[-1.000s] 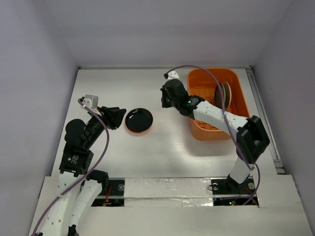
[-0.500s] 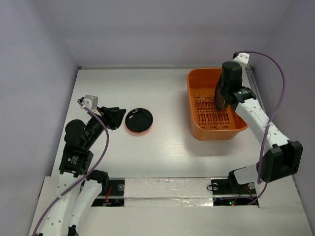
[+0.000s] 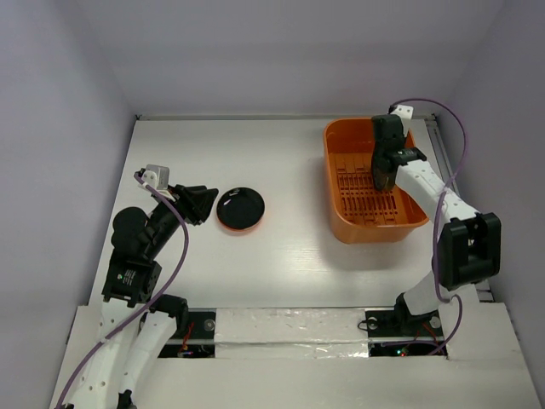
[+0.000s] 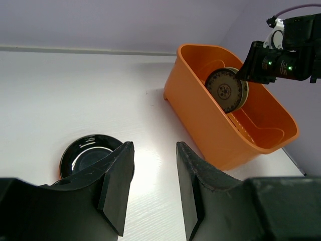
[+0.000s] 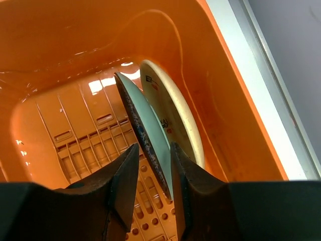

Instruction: Unload the plates from the dish rack

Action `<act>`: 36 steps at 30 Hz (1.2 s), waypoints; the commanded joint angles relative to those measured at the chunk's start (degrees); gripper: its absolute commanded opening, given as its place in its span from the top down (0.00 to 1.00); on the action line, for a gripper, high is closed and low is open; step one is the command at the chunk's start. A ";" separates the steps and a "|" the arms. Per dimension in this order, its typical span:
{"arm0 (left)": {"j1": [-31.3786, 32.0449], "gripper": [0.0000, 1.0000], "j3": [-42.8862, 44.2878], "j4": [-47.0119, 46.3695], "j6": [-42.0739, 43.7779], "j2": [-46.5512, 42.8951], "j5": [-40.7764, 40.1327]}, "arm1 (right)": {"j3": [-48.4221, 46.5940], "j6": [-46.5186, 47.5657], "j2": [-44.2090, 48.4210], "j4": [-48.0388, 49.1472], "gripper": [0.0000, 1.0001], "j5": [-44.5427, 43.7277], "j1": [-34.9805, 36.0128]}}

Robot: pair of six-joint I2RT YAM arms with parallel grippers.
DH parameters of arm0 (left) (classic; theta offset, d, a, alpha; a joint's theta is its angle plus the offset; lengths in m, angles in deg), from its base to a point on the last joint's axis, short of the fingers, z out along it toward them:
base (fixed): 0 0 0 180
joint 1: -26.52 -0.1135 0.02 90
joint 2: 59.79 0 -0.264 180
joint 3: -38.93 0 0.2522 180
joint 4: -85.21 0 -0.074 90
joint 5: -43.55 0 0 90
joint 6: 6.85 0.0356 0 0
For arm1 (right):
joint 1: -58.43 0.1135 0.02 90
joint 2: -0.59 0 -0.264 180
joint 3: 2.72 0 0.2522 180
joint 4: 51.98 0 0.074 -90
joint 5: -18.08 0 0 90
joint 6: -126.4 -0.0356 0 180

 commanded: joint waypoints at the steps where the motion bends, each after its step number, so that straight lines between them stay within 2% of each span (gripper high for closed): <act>1: 0.14 0.64 0.32 -3.59 -0.33 0.04 0.97 | -1.33 0.58 -0.91 0.25 0.64 -0.63 -0.07; 10: 0.14 0.64 0.32 -3.51 -0.33 0.04 0.88 | -2.74 1.10 -4.25 -1.42 0.66 -1.51 -0.60; 13: 0.14 0.64 0.32 -3.59 -0.42 0.12 1.06 | -3.00 1.72 -3.99 -1.78 0.70 -1.25 -0.60; 15: 0.14 0.64 0.23 -3.68 -0.42 0.21 1.15 | -3.09 2.59 -3.46 -1.95 0.77 -1.60 -0.60; 19: 0.14 0.64 0.23 -3.68 -0.51 0.39 1.50 | -3.35 4.09 -0.92 -1.95 0.84 -2.04 -0.08; 30: 0.14 0.63 0.05 -3.68 -0.69 0.74 1.85 | -3.62 6.73 6.11 -1.78 0.90 -5.56 4.23; 36: -0.38 0.64 0.05 -3.59 -0.86 1.09 2.03 | -4.14 6.03 13.05 -1.16 1.00 -3.98 9.23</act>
